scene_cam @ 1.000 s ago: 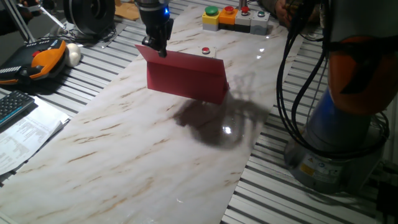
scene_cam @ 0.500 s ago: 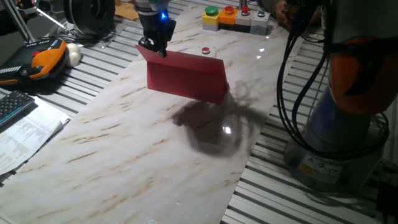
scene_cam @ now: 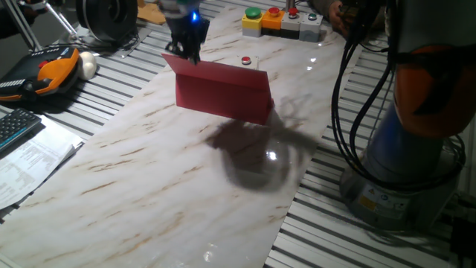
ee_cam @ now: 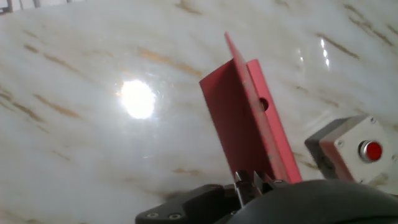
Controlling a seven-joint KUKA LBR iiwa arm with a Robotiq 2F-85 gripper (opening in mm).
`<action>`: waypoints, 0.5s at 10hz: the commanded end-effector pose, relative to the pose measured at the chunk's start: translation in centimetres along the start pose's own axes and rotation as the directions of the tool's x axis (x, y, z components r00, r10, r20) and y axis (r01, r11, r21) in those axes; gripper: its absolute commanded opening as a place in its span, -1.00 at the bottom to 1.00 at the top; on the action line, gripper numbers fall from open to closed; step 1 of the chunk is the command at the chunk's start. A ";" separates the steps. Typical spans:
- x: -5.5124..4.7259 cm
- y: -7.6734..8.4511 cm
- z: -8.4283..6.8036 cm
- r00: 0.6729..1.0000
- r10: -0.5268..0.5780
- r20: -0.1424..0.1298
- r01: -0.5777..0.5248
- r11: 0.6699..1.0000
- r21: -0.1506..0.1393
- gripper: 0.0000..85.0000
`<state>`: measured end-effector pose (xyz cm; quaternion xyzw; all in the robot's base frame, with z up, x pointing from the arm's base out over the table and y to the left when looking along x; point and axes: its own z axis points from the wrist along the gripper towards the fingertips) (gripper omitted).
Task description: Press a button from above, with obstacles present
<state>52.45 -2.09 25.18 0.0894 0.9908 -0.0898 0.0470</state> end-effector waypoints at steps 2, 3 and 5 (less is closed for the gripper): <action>-2.3 -6.4 -0.3 0.997 -0.076 -0.031 0.076 0.997 -0.008 -0.60; -3.2 -8.9 -0.2 0.992 -0.112 -0.055 0.112 0.994 0.000 -0.60; -4.0 -13.4 0.3 0.982 -0.182 -0.056 0.182 0.983 0.004 -0.60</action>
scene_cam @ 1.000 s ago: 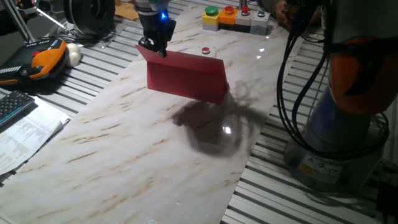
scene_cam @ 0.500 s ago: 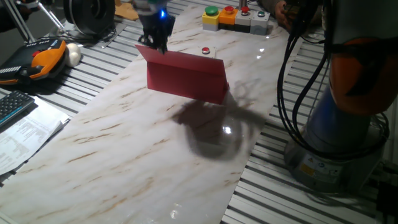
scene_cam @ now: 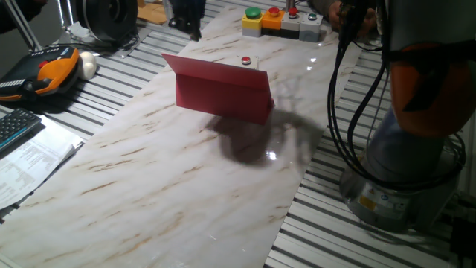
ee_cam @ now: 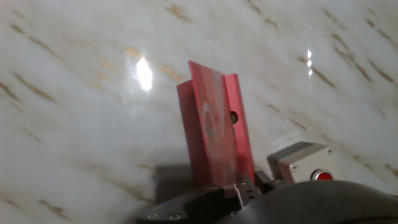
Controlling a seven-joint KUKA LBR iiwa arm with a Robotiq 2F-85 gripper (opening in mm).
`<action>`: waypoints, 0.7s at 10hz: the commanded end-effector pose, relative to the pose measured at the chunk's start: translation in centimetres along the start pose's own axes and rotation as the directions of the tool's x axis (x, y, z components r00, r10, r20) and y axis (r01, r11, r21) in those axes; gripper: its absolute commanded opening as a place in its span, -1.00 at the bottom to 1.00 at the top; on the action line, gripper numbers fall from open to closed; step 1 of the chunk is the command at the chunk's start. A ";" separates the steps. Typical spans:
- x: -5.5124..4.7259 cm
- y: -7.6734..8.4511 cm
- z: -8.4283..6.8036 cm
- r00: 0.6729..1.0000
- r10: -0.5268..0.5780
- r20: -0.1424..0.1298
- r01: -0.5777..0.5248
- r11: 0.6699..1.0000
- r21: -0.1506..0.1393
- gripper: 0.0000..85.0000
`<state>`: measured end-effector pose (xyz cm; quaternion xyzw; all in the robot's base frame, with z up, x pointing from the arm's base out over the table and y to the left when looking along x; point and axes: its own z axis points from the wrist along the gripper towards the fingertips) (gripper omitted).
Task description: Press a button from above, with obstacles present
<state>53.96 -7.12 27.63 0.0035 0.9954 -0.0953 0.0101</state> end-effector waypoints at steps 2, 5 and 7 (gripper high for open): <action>0.4 -11.3 1.9 1.000 -0.024 0.001 0.024 1.000 -0.005 -0.60; 1.0 -13.7 3.7 0.999 -0.044 0.021 0.044 0.999 0.000 -0.60; 0.9 -15.4 5.6 0.997 -0.072 0.030 0.073 0.997 -0.022 -0.60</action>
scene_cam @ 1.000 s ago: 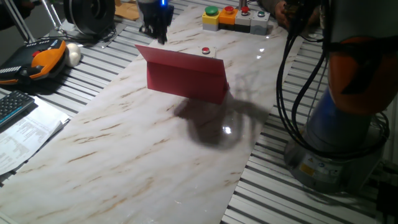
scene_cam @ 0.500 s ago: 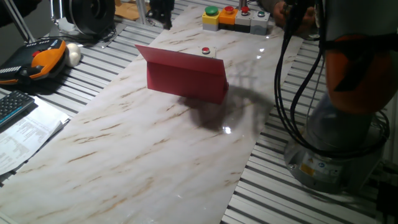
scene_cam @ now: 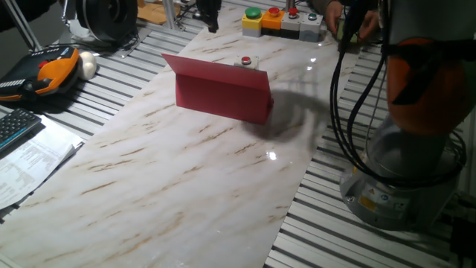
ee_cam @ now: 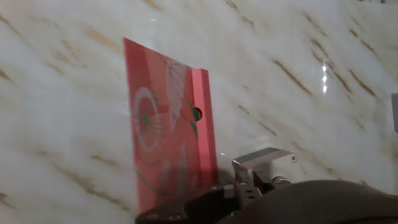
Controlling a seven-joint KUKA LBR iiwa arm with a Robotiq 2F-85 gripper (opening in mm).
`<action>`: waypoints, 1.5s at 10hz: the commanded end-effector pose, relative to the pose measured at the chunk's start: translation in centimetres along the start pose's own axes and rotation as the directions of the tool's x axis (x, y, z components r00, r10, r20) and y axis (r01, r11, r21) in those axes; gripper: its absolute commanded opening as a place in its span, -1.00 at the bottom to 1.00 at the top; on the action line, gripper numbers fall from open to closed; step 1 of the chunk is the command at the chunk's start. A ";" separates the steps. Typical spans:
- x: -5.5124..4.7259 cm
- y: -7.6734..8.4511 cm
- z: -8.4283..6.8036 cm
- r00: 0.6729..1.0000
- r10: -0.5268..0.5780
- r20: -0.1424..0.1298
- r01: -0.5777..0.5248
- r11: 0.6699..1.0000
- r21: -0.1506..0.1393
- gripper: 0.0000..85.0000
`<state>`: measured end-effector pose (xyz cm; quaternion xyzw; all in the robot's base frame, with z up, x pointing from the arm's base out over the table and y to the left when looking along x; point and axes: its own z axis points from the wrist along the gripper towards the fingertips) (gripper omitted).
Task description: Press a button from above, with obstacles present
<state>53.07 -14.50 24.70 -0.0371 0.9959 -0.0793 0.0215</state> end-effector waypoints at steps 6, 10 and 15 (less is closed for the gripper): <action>2.8 -11.6 6.2 0.997 -0.049 0.059 0.049 0.999 0.005 -0.60; 3.0 -11.6 6.5 0.997 -0.043 0.059 0.043 0.999 0.006 -0.20; 3.0 -11.6 6.5 1.000 -0.005 0.016 0.006 0.998 -0.069 -0.20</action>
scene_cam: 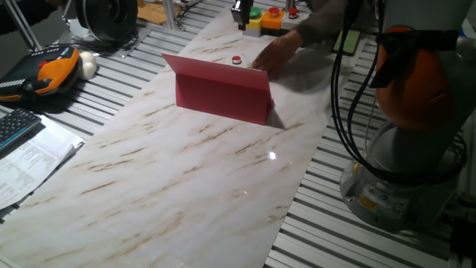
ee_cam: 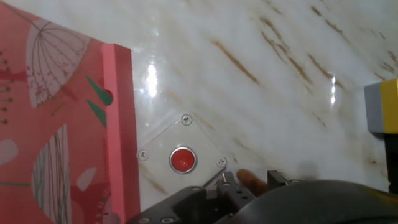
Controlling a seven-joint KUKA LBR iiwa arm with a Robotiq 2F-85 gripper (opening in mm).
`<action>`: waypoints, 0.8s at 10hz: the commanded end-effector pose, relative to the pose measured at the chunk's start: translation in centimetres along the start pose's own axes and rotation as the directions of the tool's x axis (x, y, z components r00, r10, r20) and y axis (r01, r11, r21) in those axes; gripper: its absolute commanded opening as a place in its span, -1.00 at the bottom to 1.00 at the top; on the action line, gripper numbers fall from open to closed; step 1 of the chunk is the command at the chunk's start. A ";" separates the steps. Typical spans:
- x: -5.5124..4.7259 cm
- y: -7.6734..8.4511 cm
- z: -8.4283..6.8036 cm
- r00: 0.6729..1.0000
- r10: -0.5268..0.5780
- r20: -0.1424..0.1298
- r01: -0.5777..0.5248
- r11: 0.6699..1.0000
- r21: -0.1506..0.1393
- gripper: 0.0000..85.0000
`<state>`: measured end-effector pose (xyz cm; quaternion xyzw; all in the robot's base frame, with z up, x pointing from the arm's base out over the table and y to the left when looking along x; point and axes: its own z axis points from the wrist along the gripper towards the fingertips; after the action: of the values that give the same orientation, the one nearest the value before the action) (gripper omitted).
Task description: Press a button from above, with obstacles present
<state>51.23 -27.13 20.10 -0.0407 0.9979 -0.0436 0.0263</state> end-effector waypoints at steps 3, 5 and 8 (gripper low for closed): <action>0.0 0.0 0.0 1.000 0.017 -0.026 -0.016 1.000 0.016 -0.20; -0.2 0.3 0.1 0.999 0.034 -0.027 -0.033 0.999 0.022 0.20; -2.5 2.9 -0.1 0.998 0.048 -0.032 -0.049 0.999 -0.016 0.20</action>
<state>53.63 -23.87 20.12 -0.0140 0.9991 -0.0381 0.0111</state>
